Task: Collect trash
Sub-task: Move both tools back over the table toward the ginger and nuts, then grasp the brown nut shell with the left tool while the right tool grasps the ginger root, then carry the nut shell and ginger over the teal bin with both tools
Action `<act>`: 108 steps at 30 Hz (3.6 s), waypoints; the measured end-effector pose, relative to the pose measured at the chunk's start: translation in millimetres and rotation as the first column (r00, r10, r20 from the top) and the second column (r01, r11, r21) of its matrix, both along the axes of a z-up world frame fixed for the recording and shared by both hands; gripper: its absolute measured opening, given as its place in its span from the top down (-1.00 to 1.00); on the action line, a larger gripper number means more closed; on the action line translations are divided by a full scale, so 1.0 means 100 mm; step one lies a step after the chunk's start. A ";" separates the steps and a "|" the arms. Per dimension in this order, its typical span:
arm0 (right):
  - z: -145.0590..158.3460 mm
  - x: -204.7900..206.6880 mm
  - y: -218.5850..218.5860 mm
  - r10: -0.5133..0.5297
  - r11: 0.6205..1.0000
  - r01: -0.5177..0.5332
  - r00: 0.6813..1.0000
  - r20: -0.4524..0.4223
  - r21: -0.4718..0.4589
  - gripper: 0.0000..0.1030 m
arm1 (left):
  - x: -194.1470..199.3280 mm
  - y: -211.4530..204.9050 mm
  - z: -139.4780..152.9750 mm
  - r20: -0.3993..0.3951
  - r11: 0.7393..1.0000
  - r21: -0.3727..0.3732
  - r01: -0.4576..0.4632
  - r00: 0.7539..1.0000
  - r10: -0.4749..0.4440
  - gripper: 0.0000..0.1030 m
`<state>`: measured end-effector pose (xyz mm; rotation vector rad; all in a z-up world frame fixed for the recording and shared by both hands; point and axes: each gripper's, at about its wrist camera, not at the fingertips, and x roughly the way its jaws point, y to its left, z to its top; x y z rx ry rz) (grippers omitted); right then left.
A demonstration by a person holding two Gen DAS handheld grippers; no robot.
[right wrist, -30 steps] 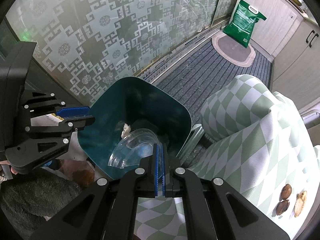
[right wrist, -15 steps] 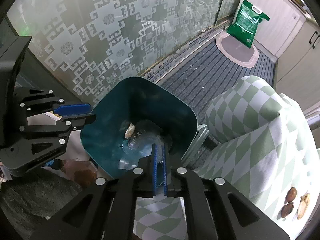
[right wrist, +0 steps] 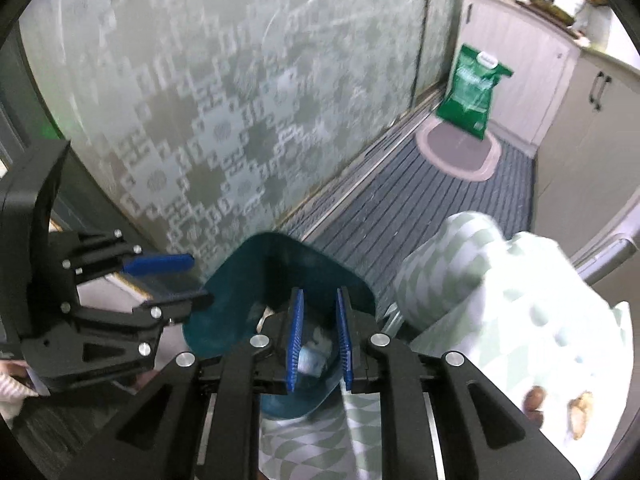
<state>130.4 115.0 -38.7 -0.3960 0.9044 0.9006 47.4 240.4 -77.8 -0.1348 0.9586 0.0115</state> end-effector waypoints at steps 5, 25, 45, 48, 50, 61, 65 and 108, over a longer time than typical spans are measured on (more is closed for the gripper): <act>0.25 0.14 -0.42 -0.069 0.996 0.068 0.997 0.030 0.058 0.48 | 0.06 -0.27 0.24 0.081 0.999 -0.016 0.040 0.996 -0.039 0.18; -0.01 0.25 -1.66 -0.092 0.995 0.098 0.986 0.137 -0.035 0.50 | 0.50 -1.47 0.65 0.177 0.979 0.001 0.206 0.963 -0.203 0.33; -0.08 0.46 -2.00 -0.153 0.988 0.156 0.980 0.129 -0.013 0.53 | 0.75 -1.90 0.31 0.071 0.960 -0.008 0.279 0.958 -0.278 0.57; -0.07 0.53 -2.12 -0.186 0.982 0.187 0.974 0.129 0.005 0.53 | 0.78 -1.98 0.25 0.055 0.956 0.001 0.292 0.955 -0.292 0.56; -0.10 0.55 -2.18 -0.189 0.982 0.191 0.973 0.133 0.002 0.53 | 0.81 -2.03 0.21 0.044 0.955 0.004 0.298 0.954 -0.298 0.56; -0.29 0.73 -2.27 -0.225 0.974 0.224 0.969 0.104 0.023 0.10 | 0.91 -2.20 0.10 0.038 0.950 0.047 0.308 0.950 -0.310 0.48; -0.34 0.79 -2.31 -0.231 0.973 0.229 0.970 0.079 0.035 0.10 | 0.93 -2.26 0.08 0.040 0.946 0.081 0.313 0.948 -0.316 0.43; 0.18 0.35 -1.25 -0.046 0.993 0.034 0.993 0.105 0.113 0.38 | 0.57 -1.24 0.33 0.087 0.991 0.054 0.122 0.988 -0.126 0.57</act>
